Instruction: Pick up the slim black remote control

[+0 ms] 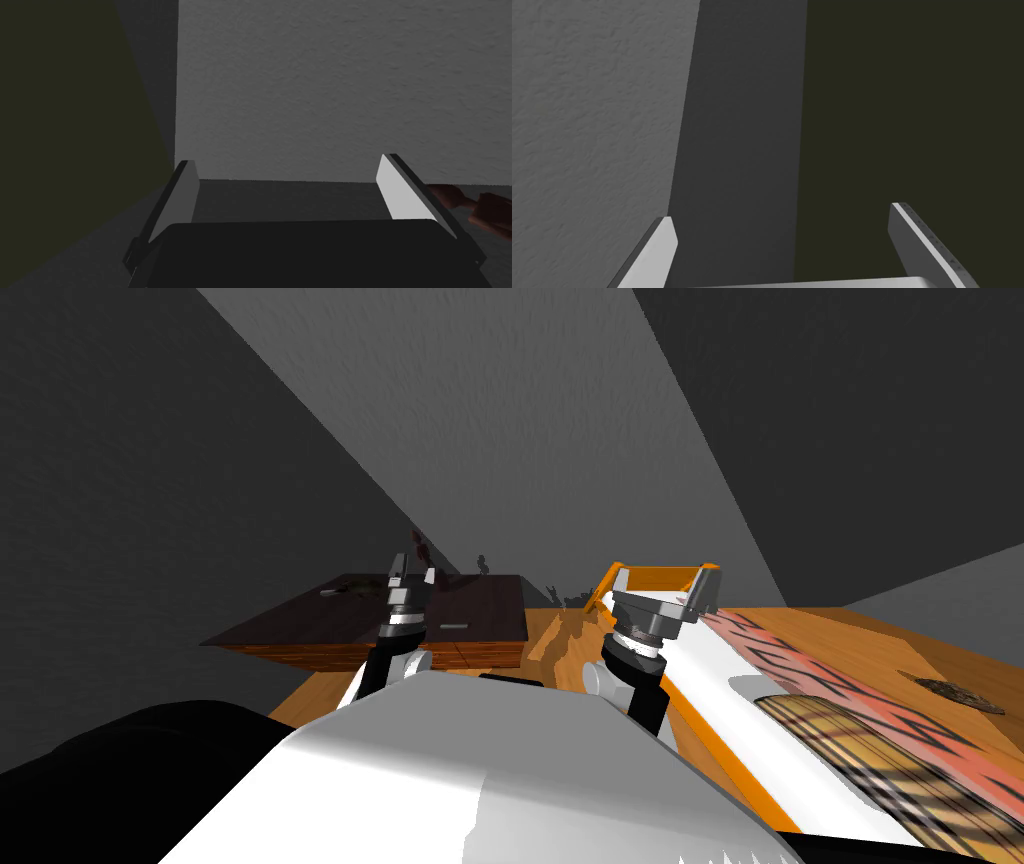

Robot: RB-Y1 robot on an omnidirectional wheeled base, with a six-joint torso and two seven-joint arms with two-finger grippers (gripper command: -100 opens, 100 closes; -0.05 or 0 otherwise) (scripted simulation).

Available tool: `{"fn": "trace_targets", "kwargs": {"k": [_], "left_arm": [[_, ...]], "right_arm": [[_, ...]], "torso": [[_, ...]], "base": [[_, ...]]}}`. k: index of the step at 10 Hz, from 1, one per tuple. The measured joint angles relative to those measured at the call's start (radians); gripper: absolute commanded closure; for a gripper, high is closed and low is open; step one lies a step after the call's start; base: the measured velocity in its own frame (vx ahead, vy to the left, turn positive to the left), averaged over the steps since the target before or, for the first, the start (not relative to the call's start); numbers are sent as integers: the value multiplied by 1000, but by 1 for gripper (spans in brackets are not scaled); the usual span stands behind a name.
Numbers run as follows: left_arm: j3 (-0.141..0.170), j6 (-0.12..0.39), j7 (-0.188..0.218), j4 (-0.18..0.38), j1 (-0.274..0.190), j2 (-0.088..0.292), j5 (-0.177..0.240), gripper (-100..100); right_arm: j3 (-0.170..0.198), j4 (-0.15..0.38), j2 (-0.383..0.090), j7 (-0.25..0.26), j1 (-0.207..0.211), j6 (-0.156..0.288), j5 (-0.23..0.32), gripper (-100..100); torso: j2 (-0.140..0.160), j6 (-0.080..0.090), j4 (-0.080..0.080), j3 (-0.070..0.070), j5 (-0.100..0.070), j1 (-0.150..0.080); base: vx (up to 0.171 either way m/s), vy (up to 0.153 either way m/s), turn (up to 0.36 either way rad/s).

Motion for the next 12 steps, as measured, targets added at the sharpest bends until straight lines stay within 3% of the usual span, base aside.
{"fn": "trace_targets", "kwargs": {"k": [3, 5, 8, 12], "left_arm": [[-3, 74, 8, 64, -47, 57, 9, -100], [-26, 121, 5, 117, -75, 81, 6, -100], [-18, 196, 24, 200, -127, 130, 24, -100], [-32, 287, 31, 306, -191, 163, 30, -100]], "right_arm": [[0, 0, 0, 0, 0, 0, 0, 0], [0, 0, 0, 0, 0, 0, 0, 0], [0, 0, 0, 0, 0, 0, 0, 0], [0, 0, 0, 0, 0, 0, 0, 0]], "torso": [[2, 0, 0, 1, 1, 5], [2, 0, 0, 1, 2, 7], [2, 0, 0, 1, 1, 7], [2, 0, 0, 1, 1, 5]], "base": [[-41, 74, -69], [-26, 83, -43], [-35, 75, -55], [-35, 69, -48]]}}
